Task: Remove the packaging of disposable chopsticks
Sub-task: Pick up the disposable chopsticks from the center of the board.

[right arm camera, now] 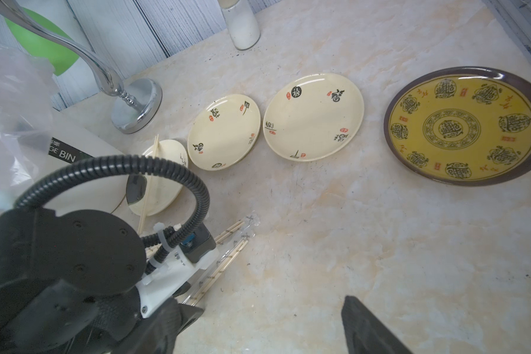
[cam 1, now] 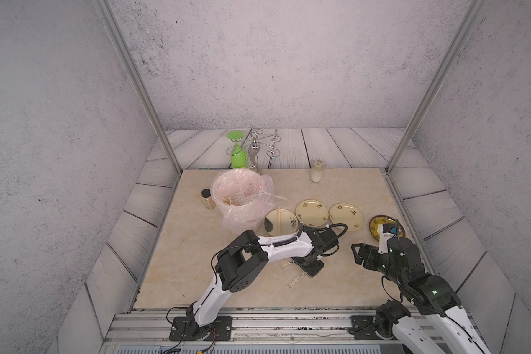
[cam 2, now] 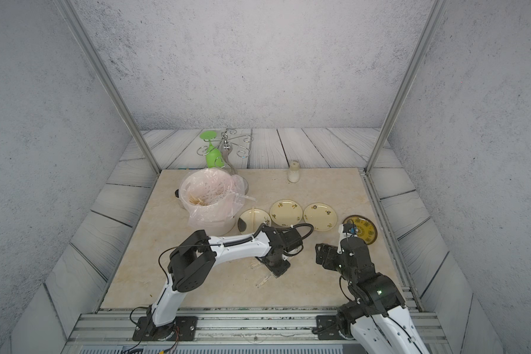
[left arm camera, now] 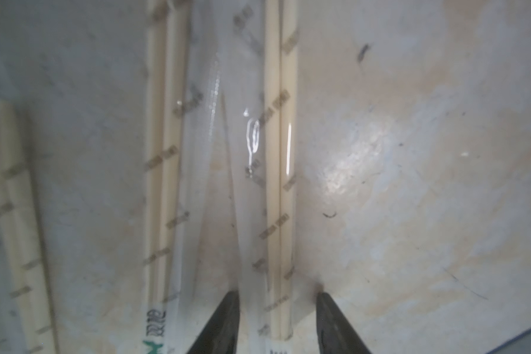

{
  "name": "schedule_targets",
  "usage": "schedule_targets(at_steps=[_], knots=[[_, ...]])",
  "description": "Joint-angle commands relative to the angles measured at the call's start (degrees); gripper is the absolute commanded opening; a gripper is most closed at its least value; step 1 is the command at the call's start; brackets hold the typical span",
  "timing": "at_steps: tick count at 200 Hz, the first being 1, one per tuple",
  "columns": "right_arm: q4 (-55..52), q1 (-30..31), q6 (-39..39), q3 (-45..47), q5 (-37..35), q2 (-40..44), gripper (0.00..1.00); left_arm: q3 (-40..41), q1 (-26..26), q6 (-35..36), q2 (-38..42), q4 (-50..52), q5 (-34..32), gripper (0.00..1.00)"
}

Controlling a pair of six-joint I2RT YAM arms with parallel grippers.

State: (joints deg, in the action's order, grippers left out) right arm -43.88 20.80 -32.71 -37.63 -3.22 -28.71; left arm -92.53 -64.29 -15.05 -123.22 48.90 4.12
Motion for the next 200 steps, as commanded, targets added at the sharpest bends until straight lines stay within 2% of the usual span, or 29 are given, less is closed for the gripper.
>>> schedule_targets(at_steps=[1,18,88,109,149,200], knots=[[0.02,-0.15,0.37,0.01,-1.26,0.01,0.84,-0.37,0.13,1.86,-1.65,1.23,-0.49,0.34],[0.02,-0.15,0.19,0.33,-1.51,0.42,0.84,-0.5,0.12,2.04,-2.1,1.19,-0.55,0.25],[0.09,-0.19,0.13,0.39,-2.13,0.24,0.84,-0.54,-0.02,1.17,0.51,-0.8,0.8,0.11],[-0.13,-0.14,0.1,0.09,-2.57,0.25,0.84,-1.12,0.01,1.21,1.67,-0.87,1.6,0.0],[-0.42,-0.13,0.65,-1.66,-3.19,1.26,0.84,-2.19,-0.02,1.95,6.62,0.04,0.78,0.0],[1.67,-0.15,6.72,-8.4,-4.91,2.55,0.83,-3.19,-0.07,-1.06,18.82,-3.06,0.49,0.0]])
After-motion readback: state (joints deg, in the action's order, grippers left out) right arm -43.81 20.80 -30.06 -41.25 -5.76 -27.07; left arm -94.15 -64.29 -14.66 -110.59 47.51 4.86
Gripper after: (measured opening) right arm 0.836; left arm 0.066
